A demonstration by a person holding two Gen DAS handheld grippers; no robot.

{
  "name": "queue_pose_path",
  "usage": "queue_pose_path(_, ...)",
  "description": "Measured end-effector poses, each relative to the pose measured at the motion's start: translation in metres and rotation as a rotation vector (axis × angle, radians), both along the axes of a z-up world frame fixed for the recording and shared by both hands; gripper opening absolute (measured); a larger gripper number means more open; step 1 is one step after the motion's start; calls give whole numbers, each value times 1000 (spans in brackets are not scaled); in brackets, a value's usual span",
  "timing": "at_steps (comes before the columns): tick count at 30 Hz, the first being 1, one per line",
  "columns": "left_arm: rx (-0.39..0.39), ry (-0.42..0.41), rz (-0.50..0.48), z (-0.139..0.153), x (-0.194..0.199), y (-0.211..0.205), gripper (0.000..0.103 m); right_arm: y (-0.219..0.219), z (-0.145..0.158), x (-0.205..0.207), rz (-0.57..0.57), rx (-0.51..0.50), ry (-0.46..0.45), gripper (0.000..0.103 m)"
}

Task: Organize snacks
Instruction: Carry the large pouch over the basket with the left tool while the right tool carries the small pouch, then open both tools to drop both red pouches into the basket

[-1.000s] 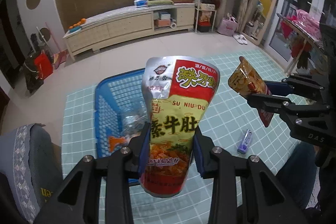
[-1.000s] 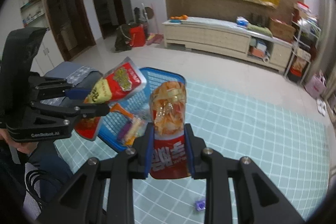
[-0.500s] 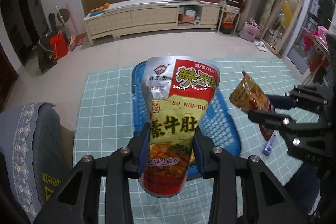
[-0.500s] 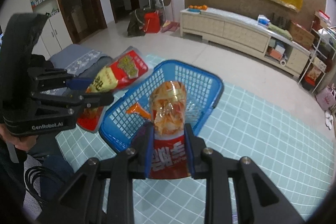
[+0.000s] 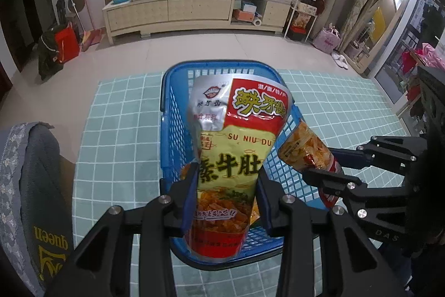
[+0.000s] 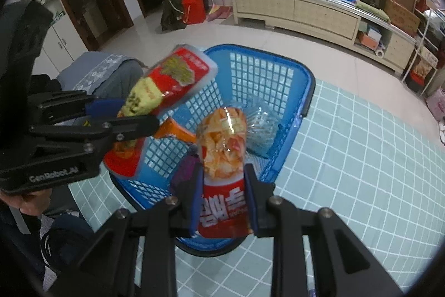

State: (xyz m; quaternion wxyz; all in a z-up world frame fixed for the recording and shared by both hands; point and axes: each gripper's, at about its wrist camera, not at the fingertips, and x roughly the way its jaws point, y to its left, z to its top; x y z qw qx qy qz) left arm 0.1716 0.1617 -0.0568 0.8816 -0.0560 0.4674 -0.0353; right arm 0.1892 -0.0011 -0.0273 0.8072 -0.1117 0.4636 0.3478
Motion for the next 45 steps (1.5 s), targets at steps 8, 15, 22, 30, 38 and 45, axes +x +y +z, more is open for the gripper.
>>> queue_pose_path(8,-32,41,21,-16,7,6,37,6,-4,-2,-8,-19,-11,34)
queue_pose_path(15,-31,49,18,-20,8,1,41,5,-5,-1,-30,-27,-13,46)
queue_pose_path(22,20,34,16,-14,0,-5,59,-6,-3,4,-68,-2,-11,73)
queue_pose_path(30,60,3,-13,0,-17,-17,68,-28,3,1,-115,22,-22,80)
queue_pose_path(38,85,-45,-54,20,-35,-48,74,-60,27,-16,-151,51,-62,85)
queue_pose_path(45,119,-90,-125,30,-55,-92,81,-101,42,-37,-178,66,-93,89)
